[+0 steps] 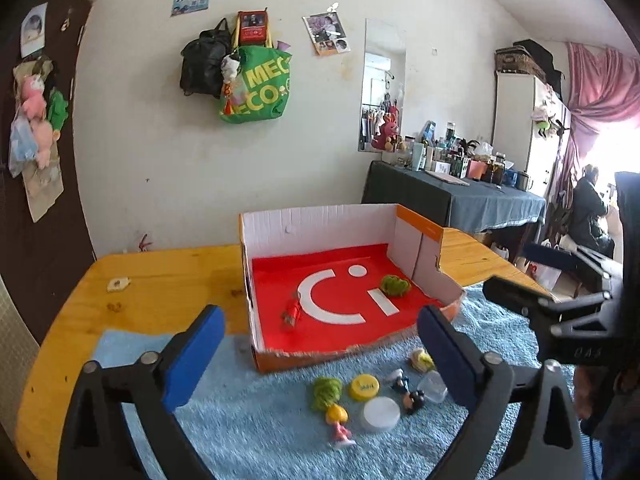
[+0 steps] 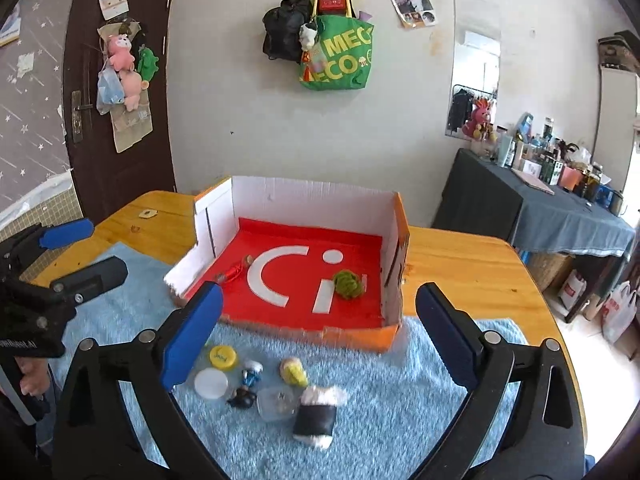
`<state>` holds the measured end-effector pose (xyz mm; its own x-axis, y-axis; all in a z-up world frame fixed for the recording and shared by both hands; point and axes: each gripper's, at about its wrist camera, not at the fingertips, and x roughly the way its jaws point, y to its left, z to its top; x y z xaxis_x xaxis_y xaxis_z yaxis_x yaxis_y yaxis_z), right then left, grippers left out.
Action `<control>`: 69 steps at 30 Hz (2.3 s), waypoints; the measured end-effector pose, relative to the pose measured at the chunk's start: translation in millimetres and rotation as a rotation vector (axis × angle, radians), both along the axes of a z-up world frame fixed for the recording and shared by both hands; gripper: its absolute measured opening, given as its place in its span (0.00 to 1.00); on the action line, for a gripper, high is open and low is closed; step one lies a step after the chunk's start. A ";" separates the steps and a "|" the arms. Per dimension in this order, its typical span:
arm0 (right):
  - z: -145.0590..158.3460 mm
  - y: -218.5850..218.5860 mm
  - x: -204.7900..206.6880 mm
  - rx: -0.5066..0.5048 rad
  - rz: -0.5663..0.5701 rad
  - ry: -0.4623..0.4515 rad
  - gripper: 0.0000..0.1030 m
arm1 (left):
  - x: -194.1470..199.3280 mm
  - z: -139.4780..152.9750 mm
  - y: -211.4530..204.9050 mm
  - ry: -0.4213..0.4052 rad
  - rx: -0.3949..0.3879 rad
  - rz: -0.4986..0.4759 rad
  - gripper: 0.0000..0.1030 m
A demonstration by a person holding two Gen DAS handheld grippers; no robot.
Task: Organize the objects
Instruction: 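Withdraw both open tools from the box back over the towel, then move both tools toward the doll figurine and the black-banded white roll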
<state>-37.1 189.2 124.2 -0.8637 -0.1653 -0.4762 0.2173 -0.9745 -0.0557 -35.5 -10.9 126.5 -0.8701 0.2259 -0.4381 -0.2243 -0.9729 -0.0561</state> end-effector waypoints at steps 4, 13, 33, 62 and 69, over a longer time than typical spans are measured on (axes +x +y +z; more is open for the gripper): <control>-16.5 3.5 13.9 -0.022 -0.016 -0.004 0.96 | 12.8 -14.4 -0.8 -0.011 0.009 0.030 1.00; -54.7 15.3 32.0 -0.084 -0.067 -0.048 0.97 | 24.6 -49.5 -3.6 -0.065 0.051 0.068 1.00; -101.9 16.2 43.2 -0.076 -0.116 -0.124 0.97 | 30.1 -103.0 7.8 -0.189 0.046 0.086 1.00; -107.8 24.5 12.9 -0.082 -0.112 -0.198 0.97 | 1.0 -105.3 12.6 -0.259 0.017 0.080 1.00; -107.5 33.1 -2.2 -0.094 -0.119 -0.230 0.97 | -12.8 -106.1 17.0 -0.284 -0.009 0.059 0.92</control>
